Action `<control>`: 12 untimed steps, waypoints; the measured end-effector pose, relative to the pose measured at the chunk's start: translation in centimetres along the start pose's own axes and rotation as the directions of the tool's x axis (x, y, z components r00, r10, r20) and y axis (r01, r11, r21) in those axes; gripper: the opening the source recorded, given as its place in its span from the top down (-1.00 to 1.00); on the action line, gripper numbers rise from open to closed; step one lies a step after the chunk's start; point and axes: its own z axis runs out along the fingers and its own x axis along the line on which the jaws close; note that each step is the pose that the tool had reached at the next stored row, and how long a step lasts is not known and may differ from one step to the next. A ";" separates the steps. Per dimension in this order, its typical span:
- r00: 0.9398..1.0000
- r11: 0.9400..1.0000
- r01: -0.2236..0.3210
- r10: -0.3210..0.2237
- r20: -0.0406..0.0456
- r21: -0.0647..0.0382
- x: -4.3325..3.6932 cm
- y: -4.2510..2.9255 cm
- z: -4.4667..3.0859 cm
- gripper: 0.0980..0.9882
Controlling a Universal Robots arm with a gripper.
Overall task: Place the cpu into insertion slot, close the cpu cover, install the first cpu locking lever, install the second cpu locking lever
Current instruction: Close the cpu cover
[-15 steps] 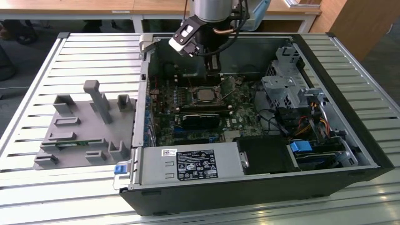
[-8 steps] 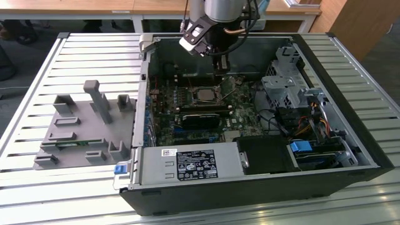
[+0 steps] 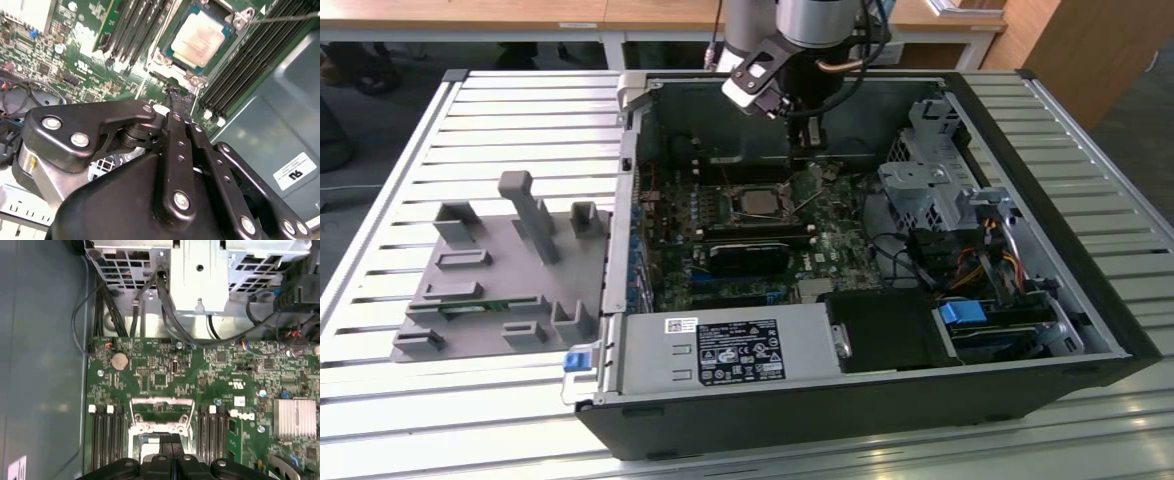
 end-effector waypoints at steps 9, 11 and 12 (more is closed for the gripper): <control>1.000 1.000 0.000 0.000 0.000 0.016 0.26 2.55 0.69 0.98; 1.000 1.000 0.000 0.000 0.000 0.016 0.27 2.75 0.77 0.98; 1.000 1.000 0.002 -0.002 0.000 0.016 0.27 2.80 0.80 0.98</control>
